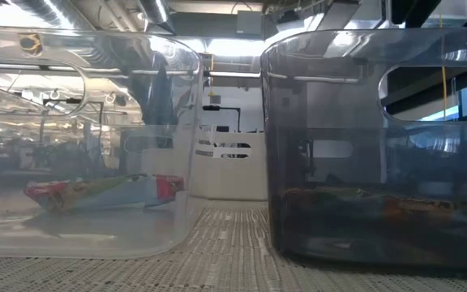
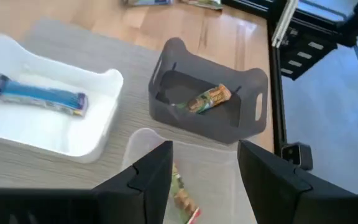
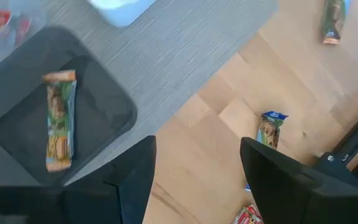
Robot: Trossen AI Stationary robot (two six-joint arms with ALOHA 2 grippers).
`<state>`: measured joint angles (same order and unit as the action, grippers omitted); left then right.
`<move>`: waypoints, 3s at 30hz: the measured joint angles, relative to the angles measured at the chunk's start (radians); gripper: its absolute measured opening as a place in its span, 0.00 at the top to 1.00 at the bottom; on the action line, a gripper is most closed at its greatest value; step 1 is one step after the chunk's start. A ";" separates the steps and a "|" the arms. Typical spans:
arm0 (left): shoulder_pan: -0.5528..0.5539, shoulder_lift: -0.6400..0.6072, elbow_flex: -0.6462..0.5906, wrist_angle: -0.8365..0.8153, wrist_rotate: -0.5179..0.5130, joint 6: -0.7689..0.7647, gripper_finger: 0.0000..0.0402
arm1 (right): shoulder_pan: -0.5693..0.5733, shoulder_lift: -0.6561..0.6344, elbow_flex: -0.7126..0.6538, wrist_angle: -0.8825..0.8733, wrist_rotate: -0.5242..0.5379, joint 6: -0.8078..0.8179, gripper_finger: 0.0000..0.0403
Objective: Pick and place Granola Bars by type
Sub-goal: Put the top yellow granola bar into the black bin
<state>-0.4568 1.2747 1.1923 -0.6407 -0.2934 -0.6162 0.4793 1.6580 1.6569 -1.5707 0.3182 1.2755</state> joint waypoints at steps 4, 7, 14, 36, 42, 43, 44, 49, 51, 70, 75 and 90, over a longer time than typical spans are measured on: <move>0.037 -0.081 -0.009 -0.071 -0.002 0.059 0.56 | -0.046 -0.001 0.000 0.000 0.038 -0.001 0.41; 0.071 -0.162 -0.060 -0.068 0.020 0.102 0.57 | -0.086 -0.001 0.000 0.000 0.104 0.018 0.41; 0.176 -0.391 -0.326 0.202 0.191 0.221 0.57 | -0.211 -0.001 0.000 0.000 0.132 0.027 0.41; 0.365 -0.518 -0.691 0.590 0.325 0.158 0.56 | -0.991 -0.001 -0.211 0.378 -0.015 -0.865 0.41; 0.422 -0.518 -0.691 0.593 0.323 0.158 0.57 | -1.174 -0.001 -0.377 0.608 -0.169 -1.022 0.41; 0.433 -0.518 -0.691 0.592 0.322 0.158 0.57 | -1.194 -0.001 -0.407 0.648 -0.178 -1.055 0.41; 0.445 -0.518 -0.691 0.592 0.322 0.158 0.57 | -1.210 -0.001 -0.436 0.686 -0.189 -1.082 0.41; 0.488 -0.518 -0.691 0.586 0.321 0.158 0.57 | -1.250 -0.001 -0.567 0.840 -0.238 -1.146 0.41; 0.501 -0.518 -0.691 0.586 0.321 0.159 0.57 | -1.251 -0.001 -0.611 0.882 -0.235 -1.154 0.41; 0.564 -0.518 -0.691 0.585 0.321 0.185 0.56 | -1.258 0.058 -0.772 1.029 -0.261 -1.119 0.42; 0.564 -0.518 -0.691 0.585 0.321 0.183 0.57 | -1.257 0.064 -0.772 1.028 -0.267 -1.097 0.51; 0.563 -0.518 -0.691 0.584 0.338 0.156 0.56 | -1.250 0.051 -0.774 1.025 -0.240 -1.056 0.66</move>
<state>0.1066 0.7570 0.5011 -0.0563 0.0448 -0.4607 -0.7705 1.7094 0.8827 -0.5459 0.0780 0.2198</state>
